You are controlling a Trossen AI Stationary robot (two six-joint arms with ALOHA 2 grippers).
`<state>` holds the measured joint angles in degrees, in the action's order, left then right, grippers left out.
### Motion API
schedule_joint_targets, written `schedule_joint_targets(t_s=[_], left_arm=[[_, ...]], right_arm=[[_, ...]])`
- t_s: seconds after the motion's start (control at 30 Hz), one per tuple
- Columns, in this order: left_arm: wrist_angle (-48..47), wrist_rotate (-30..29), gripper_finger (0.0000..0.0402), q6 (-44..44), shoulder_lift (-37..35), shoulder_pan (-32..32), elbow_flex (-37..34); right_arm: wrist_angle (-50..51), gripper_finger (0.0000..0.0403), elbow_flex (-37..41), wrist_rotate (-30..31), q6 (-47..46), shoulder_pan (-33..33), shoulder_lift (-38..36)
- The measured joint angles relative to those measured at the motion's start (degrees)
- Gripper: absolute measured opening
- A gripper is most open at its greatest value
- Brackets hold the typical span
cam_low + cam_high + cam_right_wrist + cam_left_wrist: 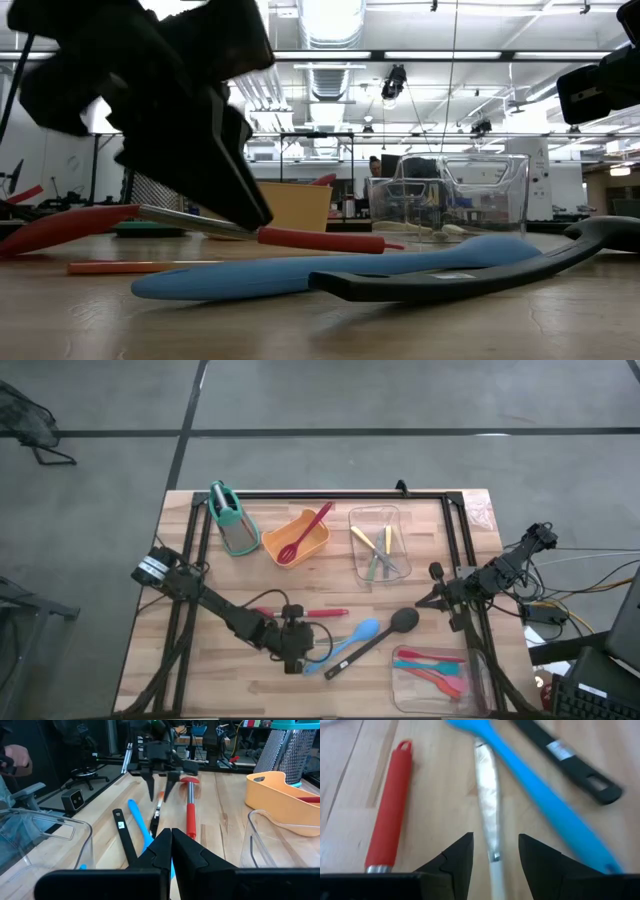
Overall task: Pick & Place Kitchen Items
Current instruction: Put the orange kitchen knife into the top transparent bin
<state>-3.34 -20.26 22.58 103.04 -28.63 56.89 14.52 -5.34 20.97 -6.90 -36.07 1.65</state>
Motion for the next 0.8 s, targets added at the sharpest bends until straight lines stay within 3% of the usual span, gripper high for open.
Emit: schedule_joint_targets(t_s=[0.2,0.43,0.7,0.8], left_arm=[[1.15,1.57,0.0163,2.74,-0.06,1.93,-4.16],[10.50,4.91,0.0163,2.98,-0.24,2.20,-9.29],[20.18,5.24,0.0163,4.32,-0.04,1.75,-10.18],[19.48,4.95,0.0163,4.59,-0.07,0.33,-10.44]], right_arm=[[-0.01,0.0008,0.00,0.02,0.00,-0.01,0.00],[-0.02,0.0008,0.00,0.01,0.00,0.00,0.00],[0.00,0.0008,0.00,0.02,0.00,0.00,0.00],[-0.01,0.0008,0.00,0.00,0.00,0.00,0.00]])
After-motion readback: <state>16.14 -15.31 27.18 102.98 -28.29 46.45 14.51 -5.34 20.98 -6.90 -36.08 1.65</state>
